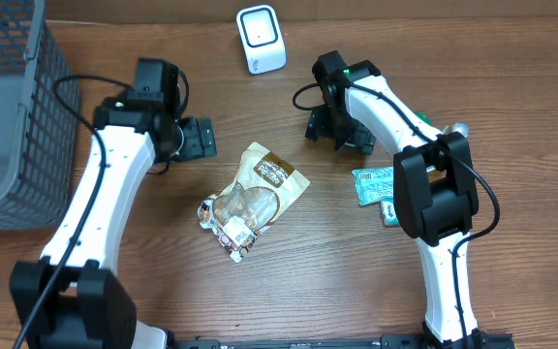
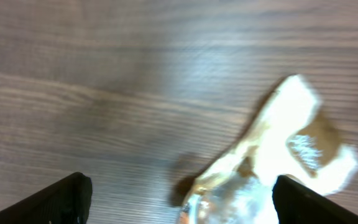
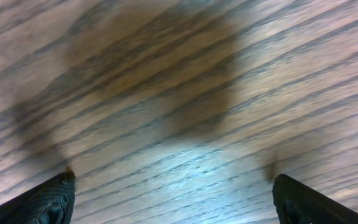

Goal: Scan the item barcode

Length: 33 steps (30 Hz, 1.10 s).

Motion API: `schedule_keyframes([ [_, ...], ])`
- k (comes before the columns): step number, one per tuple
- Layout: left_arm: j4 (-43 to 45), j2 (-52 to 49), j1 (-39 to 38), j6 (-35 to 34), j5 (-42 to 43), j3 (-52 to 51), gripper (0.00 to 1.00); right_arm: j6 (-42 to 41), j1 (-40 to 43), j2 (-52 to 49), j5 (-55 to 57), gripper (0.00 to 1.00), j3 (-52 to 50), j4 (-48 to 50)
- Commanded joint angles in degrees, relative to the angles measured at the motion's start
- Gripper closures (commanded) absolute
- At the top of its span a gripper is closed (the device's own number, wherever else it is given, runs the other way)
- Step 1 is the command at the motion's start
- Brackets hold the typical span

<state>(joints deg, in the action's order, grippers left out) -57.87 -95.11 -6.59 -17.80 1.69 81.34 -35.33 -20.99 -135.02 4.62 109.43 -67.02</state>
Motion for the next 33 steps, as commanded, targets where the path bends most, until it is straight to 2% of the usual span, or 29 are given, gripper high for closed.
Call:
schedule_keyframes([
  [1,-1.73,0.22,-0.15,-0.24,7.28,0.04,0.14,2.43,-0.85,-4.28,-2.40,0.00,-2.23,0.22],
  [5,-1.84,-0.20,-1.14,-0.31,9.35,-3.26,0.23,2.47,-1.03,-4.28,-3.34,0.00,-2.23,1.16],
  [8,-1.90,-0.22,-2.03,-1.73,9.35,-7.08,0.25,3.17,-1.14,-4.28,-4.20,0.00,-2.23,1.40],
  [11,-1.36,-0.22,-2.80,-3.72,9.35,-12.35,0.31,8.74,-1.14,-4.28,-8.55,0.00,-2.23,2.23],
  [13,-0.04,-0.22,-3.10,-3.74,9.42,-15.54,0.41,12.28,-1.14,-4.28,-12.61,0.00,-2.23,2.89],
  [16,2.19,-0.22,-3.17,-3.69,10.01,-19.12,0.63,17.77,-1.14,-4.28,-20.46,0.00,-2.23,4.13],
  [18,2.80,-0.24,-3.17,-3.67,9.92,-20.26,0.70,22.10,-1.14,-4.28,-26.05,0.01,-2.23,5.11],
  [25,4.94,-0.24,-3.15,-3.65,9.66,-20.44,0.67,34.14,-1.14,-4.28,-39.52,0.04,-2.23,4.02],
  [33,5.27,-0.24,-3.15,-3.48,8.96,-20.44,0.70,37.38,-1.14,-4.28,-39.67,0.05,-2.23,2.25],
])
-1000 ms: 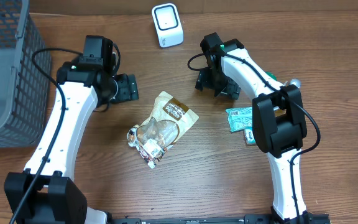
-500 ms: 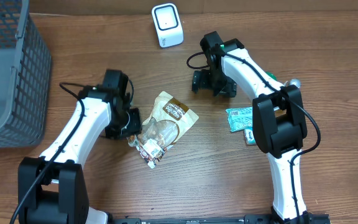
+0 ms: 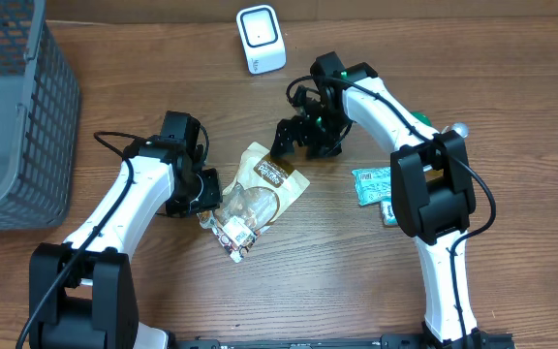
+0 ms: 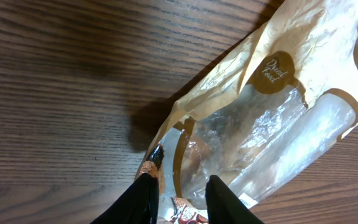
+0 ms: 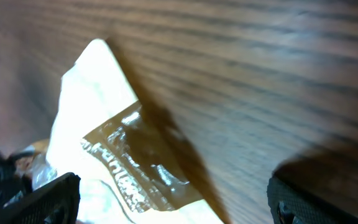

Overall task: Scan the item barcode
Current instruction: 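Grasp the PanTree bag's lower edge with the left gripper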

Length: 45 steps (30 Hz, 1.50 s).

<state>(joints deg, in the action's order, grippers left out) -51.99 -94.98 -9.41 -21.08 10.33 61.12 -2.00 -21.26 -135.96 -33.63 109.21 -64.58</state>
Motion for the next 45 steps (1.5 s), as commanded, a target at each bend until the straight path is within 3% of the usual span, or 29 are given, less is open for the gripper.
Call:
schedule_keyframes([
  [1,-1.38,-0.37,-0.33,-0.04,0.50,-0.22,0.71,4.04,-0.87,-3.34,-1.44,0.05,-2.01,-0.15],
  [6,-5.40,-0.37,-0.11,2.08,5.25,-0.22,0.95,4.02,-0.87,-3.34,-1.42,0.05,-2.01,0.81],
  [10,-6.69,-0.37,-0.42,3.10,10.75,-0.22,0.92,4.00,-0.87,-3.34,-1.44,0.05,-2.01,1.31],
  [45,-9.27,-0.37,-0.92,2.62,7.02,-1.07,0.92,4.00,-0.87,-3.34,-1.42,0.05,-2.01,1.29],
])
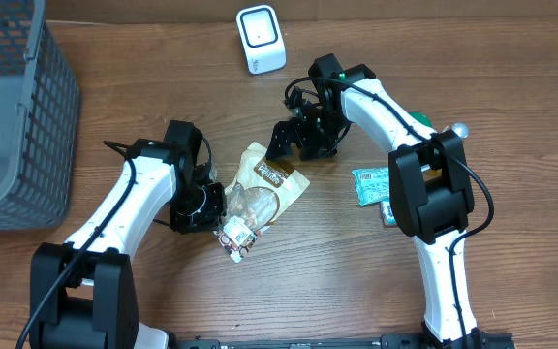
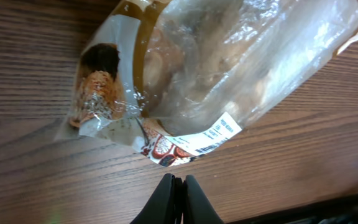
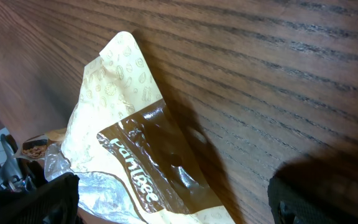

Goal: Scan the item barcode

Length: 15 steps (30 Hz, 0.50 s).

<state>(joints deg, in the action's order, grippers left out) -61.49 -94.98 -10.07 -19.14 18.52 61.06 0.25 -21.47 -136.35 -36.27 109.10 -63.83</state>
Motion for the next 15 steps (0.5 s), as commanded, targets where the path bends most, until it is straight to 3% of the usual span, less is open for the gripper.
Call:
schedule_keyframes([
  [1,0.35,-0.37,-0.26,0.68,-1.18,-1.05,0.92,1.75,-0.66,-2.95,1.20,0.05,-1.90,0.55],
  [15,7.58,-0.37,-0.26,-1.92,-1.38,-7.67,0.93,1.73,-0.66,-2.95,1.22,0.05,-1.90,0.61],
])
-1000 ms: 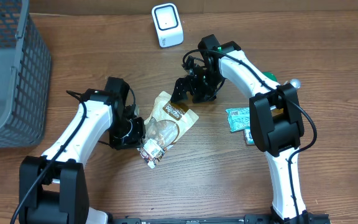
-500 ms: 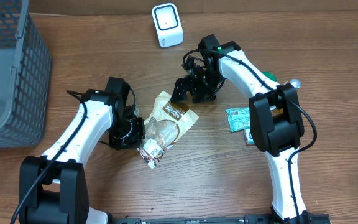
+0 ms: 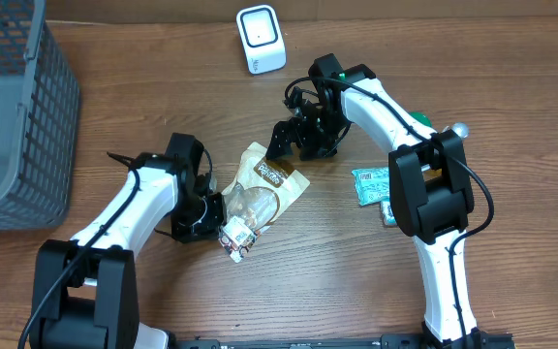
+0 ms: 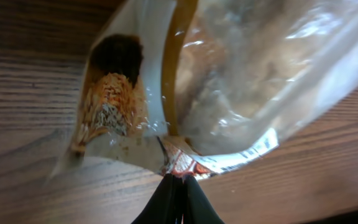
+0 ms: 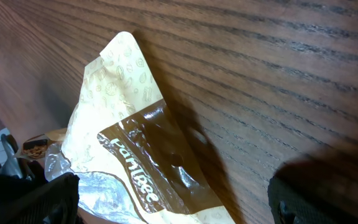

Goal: Scan the item barcode

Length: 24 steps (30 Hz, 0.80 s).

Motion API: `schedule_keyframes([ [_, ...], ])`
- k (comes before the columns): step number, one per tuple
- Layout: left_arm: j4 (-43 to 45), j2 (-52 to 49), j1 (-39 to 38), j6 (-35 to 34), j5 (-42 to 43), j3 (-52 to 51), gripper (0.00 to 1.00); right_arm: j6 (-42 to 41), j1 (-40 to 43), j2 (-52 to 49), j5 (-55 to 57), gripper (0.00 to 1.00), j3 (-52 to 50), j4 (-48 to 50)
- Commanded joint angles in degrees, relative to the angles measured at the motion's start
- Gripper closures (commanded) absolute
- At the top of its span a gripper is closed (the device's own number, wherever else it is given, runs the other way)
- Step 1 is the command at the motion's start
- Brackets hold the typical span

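Note:
The item is a cream and brown snack bag (image 3: 258, 194) with a clear window, lying flat in the middle of the table. A white label sits at its lower end (image 3: 232, 235). My left gripper (image 3: 204, 213) is shut at the bag's lower left. In the left wrist view its tips (image 4: 178, 183) touch the edge of the bag (image 4: 241, 74) by the label. My right gripper (image 3: 298, 141) stands open over the bag's top end (image 5: 129, 149), with one dark finger (image 5: 36, 199) at each lower corner. The white scanner (image 3: 261, 39) stands at the back.
A grey mesh basket (image 3: 13, 107) fills the left side. Teal packets (image 3: 374, 184) lie at the right beside the right arm's base. The dark wooden table (image 3: 308, 281) runs to the front edge.
My left gripper, still shut, has moved in a little; its tips now touch the bag's lower edge, where before they were just short of it. The right arm has not moved.
Both grippers were open, the left one up and left of the bag, the right one over bare table to its right. Then the left was at the bag's left edge, nearly shut round a corner, the right over the bag's top. Later the left was shut beside the label.

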<state>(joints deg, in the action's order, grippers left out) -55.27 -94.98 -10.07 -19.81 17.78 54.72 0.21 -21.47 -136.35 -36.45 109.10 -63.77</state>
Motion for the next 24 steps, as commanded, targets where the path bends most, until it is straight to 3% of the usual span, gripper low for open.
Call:
schedule_keyframes([
  [1,1.95,-0.37,-0.26,-1.25,-1.07,-1.55,0.93,1.77,-0.66,-2.95,1.40,0.05,-1.90,0.61],
  [8,4.98,-0.37,-0.26,-2.34,-9.55,-1.92,0.92,1.77,-0.66,-2.95,1.40,0.04,-1.90,0.66],
  [24,9.97,-0.37,-0.24,-2.51,-11.30,-1.97,0.92,1.77,-2.14,-2.95,1.38,0.05,-1.90,-1.33],
])
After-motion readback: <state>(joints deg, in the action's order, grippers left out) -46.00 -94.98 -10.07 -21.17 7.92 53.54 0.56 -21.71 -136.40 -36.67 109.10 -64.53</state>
